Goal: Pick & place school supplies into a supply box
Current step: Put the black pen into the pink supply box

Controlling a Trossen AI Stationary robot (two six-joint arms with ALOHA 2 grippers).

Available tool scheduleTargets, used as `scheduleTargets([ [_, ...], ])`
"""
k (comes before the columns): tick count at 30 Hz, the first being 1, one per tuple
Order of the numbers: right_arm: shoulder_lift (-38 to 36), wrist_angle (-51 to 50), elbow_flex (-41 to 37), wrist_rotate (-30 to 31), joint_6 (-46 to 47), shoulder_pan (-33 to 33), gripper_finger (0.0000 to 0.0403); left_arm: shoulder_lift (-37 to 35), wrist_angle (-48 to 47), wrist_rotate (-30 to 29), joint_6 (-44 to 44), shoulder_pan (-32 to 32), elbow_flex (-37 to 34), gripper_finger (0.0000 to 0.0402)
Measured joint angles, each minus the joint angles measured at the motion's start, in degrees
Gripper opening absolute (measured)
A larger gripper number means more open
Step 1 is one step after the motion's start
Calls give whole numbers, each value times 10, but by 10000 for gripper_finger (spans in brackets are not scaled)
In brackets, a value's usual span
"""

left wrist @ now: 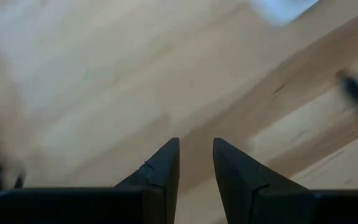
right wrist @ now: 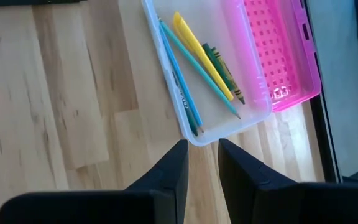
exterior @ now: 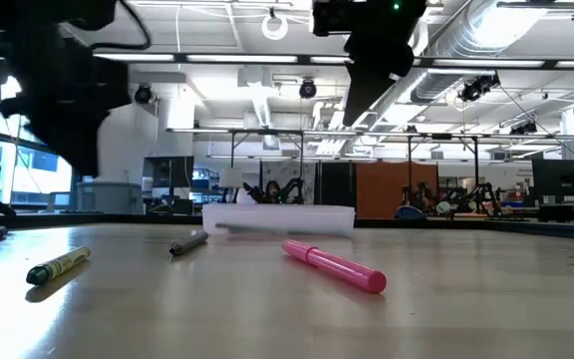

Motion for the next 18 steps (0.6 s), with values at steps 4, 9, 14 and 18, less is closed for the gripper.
scheduleTargets([
  [4, 0, 3, 0, 6, 0, -6, 67, 0, -67, 99, -132, -3, -3, 127],
  [9, 0, 4, 0, 42, 0, -7, 67, 3, -73, 125, -192, -3, -3, 127],
  [14, 0, 3, 0, 40, -1, -7, 67, 17, -52, 156, -216, -14, -3, 127],
  [18, 0, 0, 0, 40, -4, -7, 67, 41, -55, 178, -287, -47, -9, 127],
])
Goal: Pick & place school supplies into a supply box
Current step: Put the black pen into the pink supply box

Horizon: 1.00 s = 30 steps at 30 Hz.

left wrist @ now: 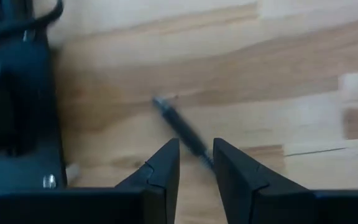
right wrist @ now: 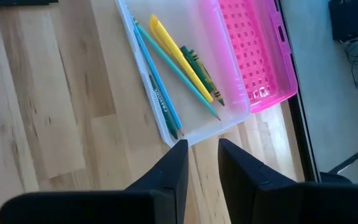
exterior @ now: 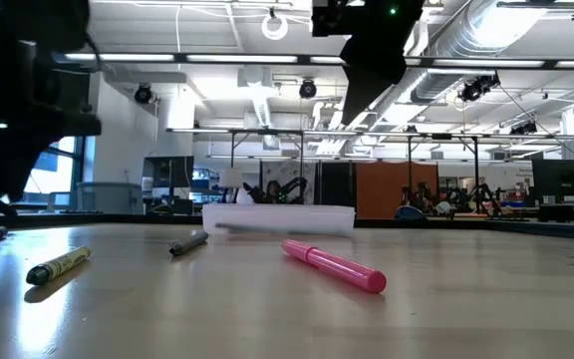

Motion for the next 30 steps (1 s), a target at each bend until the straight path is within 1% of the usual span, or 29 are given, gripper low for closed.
scheduleTargets([
  [4, 0, 0, 0, 0, -4, -3, 67, 22, 2, 9, -97, -35, -12, 127],
  [6, 0, 0, 0, 1, -9, -3, 67, 28, 6, 2, -134, -49, -16, 127],
  [8, 0, 0, 0, 1, -15, -6, 67, 33, 25, -17, -151, -59, -19, 127],
  [12, 0, 0, 0, 1, -15, -14, 67, 33, 37, -57, -169, -66, -22, 127],
  [18, 0, 1, 0, 1, -15, -29, 67, 33, 30, -56, -172, -64, -22, 127],
  [24, 0, 2, 0, 0, -15, -41, 67, 35, 28, -57, -195, -64, -22, 127],
  [30, 0, 1, 0, -1, -23, -48, 67, 72, 34, -50, -205, -64, -22, 127],
])
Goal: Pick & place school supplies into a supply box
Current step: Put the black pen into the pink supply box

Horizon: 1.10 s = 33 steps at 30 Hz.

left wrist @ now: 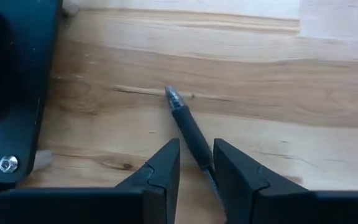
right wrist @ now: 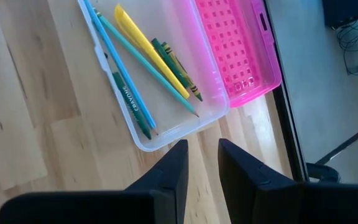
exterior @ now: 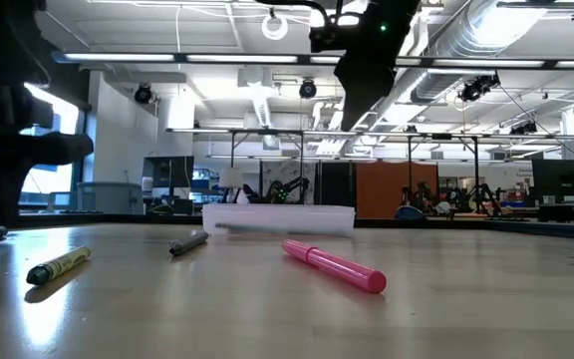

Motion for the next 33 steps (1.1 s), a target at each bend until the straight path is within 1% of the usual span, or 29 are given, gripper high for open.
scheduleTargets([
  [7, 0, -2, 0, -1, -7, 0, 67, 60, 15, 0, -23, 0, 1, 127],
  [11, 0, -3, 0, -1, -7, 0, 67, 101, 26, -38, -27, -1, 2, 126],
  [13, 0, -3, 0, 0, -7, 0, 67, 119, 31, -70, -26, -2, 2, 126],
  [18, 0, -2, 0, 0, -7, 0, 67, 136, 43, -121, -25, -1, 0, 125],
  [20, 0, -2, 0, 0, -6, 0, 67, 136, 48, -124, -25, -1, 0, 119],
  [23, 0, -4, 0, 0, -5, 0, 67, 139, 54, -127, -25, -9, -1, 96],
  [25, 0, -5, 0, 0, -5, 0, 67, 151, 56, -136, -28, -18, -1, 79],
  [28, 0, -8, 0, 0, -5, 0, 67, 173, 53, -134, -33, -32, 1, 56],
  [30, 0, -11, 0, 0, -5, 0, 67, 192, 39, -132, -37, -40, 7, 50],
  [33, 0, -11, 0, 0, -7, 0, 67, 195, 33, -130, -32, -40, 21, 51],
])
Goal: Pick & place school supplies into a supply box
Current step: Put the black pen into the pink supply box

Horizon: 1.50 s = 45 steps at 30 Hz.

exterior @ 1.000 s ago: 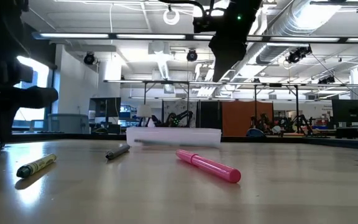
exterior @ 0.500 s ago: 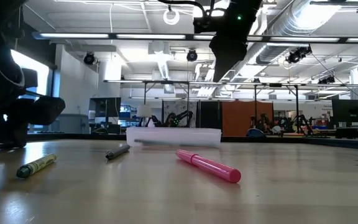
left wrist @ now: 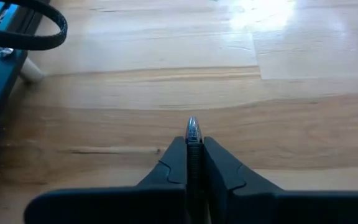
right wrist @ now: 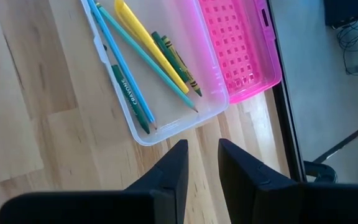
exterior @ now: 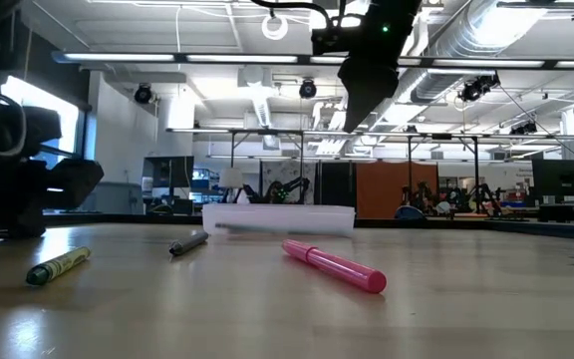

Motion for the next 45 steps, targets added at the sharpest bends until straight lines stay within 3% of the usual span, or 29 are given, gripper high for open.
scheduleTargets([
  [6, 0, 3, 0, 0, 0, 0, 67, 0, -11, -29, 12, 5, 14, 42],
  [8, 0, 9, 0, 0, -12, 0, 67, -12, -8, -68, 17, 15, 19, 38],
  [11, 0, 15, 0, -2, -25, 0, 67, -45, 36, -173, 52, 41, 35, 37],
  [15, 0, 11, 0, -26, -27, 0, 67, -89, 91, -283, 212, 69, 61, 37],
  [18, 0, 13, 0, -37, -30, 1, 67, -126, 110, -300, 387, 100, 94, 37],
  [25, 0, -1, 0, -47, -32, 4, 67, -144, 264, -230, 864, 233, 173, 37],
  [30, -17, -99, 0, 4, 47, 22, 67, -125, 448, -69, 1114, 339, 182, 36],
  [37, -44, -271, 0, 94, 230, 56, 67, -53, 578, 54, 1185, 453, 181, 36],
  [41, -47, -288, 0, 107, 264, 71, 67, -1, 625, 120, 1184, 490, 182, 42],
  [45, -48, -272, -5, 101, 265, 86, 67, 37, 646, 149, 1178, 509, 182, 75],
])
